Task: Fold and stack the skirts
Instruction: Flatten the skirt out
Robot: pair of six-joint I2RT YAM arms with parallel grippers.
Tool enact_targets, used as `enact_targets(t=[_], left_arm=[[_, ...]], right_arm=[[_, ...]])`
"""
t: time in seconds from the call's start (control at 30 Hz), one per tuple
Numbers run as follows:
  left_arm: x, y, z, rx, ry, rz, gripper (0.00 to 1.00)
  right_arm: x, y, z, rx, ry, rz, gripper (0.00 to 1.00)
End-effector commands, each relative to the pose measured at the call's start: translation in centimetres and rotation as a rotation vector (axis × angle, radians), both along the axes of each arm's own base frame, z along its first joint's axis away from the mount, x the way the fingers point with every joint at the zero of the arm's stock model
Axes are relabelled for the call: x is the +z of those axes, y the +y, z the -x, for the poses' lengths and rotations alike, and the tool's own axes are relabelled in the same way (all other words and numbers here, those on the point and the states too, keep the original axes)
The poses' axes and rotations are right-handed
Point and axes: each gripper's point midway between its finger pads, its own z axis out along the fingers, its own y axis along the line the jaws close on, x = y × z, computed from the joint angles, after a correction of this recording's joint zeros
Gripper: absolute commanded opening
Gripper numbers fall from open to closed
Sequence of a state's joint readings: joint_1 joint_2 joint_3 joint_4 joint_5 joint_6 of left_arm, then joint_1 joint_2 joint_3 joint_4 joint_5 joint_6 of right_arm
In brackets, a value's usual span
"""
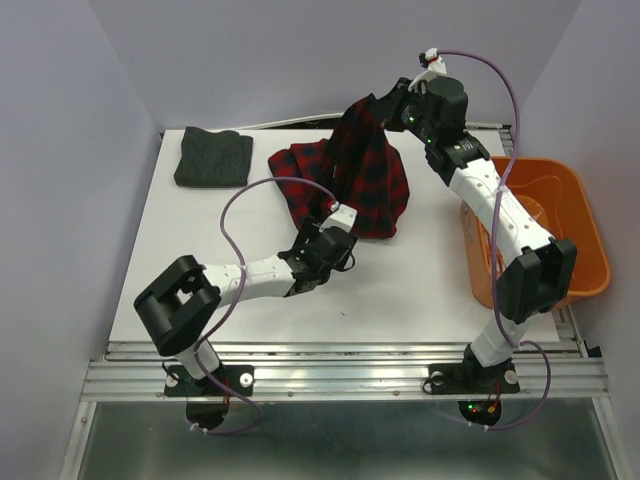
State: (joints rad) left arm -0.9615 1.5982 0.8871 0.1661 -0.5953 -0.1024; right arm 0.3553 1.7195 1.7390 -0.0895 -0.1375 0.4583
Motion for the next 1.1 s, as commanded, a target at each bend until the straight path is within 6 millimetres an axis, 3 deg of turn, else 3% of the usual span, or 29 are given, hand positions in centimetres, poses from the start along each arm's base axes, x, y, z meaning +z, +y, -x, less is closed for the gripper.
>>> enact_targets(t=[0.0,0.1,0.2,0.3,0.33,0.4,0.47,0.5,0.53,0.57,0.6,0.67,0.7,0.77,0.8,0.83,0.93,1.07], left_arm=[[2.4,1.3,-2.4,0.160,-0.048,0.072,0.87],[2.8,2.0,-2.6,0.177,-0.055,0.090,0.87],[3.2,3.4,-4.2,0.218,-0.087,0.110,0.84],[3.5,5.0,-6.0,0.263,-0.089,0.118,0.69],[3.6,5.3,-6.3,0.262,-0.088,0.121,0.58],[4.6,6.5,-7.0,0.284,-0.108,0.135,0.47],[5.5,7.2,-7.2,0.267,-0.136,0.140,0.25],[7.2,8.0,-7.3,0.269,-0.169,0.162,0.17],[7.8,8.1,-7.3,0.243,-0.187,0.172,0.01],[8.7,8.5,-7.1,0.228,-0.207,0.169,0.00],[10.9,9.7,-7.0,0.213,-0.259,0.150,0.00],[12.7,10.5,-6.9,0.161,-0.293,0.126,0.00],[15.2,11.9,-7.1,0.132,-0.338,0.092,0.00],[17.1,13.1,-7.1,0.039,-0.355,0.033,0.00],[19.4,13.5,-6.6,-0.060,-0.397,-0.034,0.00],[20.3,14.9,-6.8,-0.075,-0.410,-0.082,0.00],[23.3,16.6,-6.1,-0.213,-0.449,-0.223,0.00],[25.9,18.0,-6.1,-0.265,-0.453,-0.275,0.00]], right_arm=[[8.2,-0.2,1.2,-0.012,-0.200,-0.096,0.01],[8.2,-0.2,1.3,-0.007,-0.199,-0.102,0.01],[8.3,-0.1,1.6,0.002,-0.199,-0.100,0.01],[8.5,-0.4,1.9,-0.006,-0.211,-0.085,0.01],[8.6,-0.6,1.9,-0.016,-0.216,-0.081,0.01],[8.9,-0.8,2.0,-0.021,-0.222,-0.077,0.01],[9.3,-1.1,2.0,-0.033,-0.240,-0.062,0.01],[9.4,-1.2,2.0,-0.040,-0.249,-0.051,0.01],[9.9,-1.6,2.2,-0.051,-0.272,-0.028,0.01],[9.8,-1.8,2.1,-0.060,-0.279,-0.010,0.01],[10.1,-2.0,2.2,-0.066,-0.296,0.007,0.01],[10.9,-3.0,2.5,-0.083,-0.346,0.073,0.01],[11.1,-3.3,2.7,-0.091,-0.358,0.089,0.01],[11.6,-4.9,2.7,-0.117,-0.396,0.151,0.01],[11.9,-6.0,3.1,-0.134,-0.410,0.169,0.01],[11.9,-6.7,3.2,-0.141,-0.424,0.206,0.01],[12.1,-8.5,4.2,-0.130,-0.463,0.270,0.01],[12.3,-10.2,5.6,-0.112,-0.495,0.324,0.01]])
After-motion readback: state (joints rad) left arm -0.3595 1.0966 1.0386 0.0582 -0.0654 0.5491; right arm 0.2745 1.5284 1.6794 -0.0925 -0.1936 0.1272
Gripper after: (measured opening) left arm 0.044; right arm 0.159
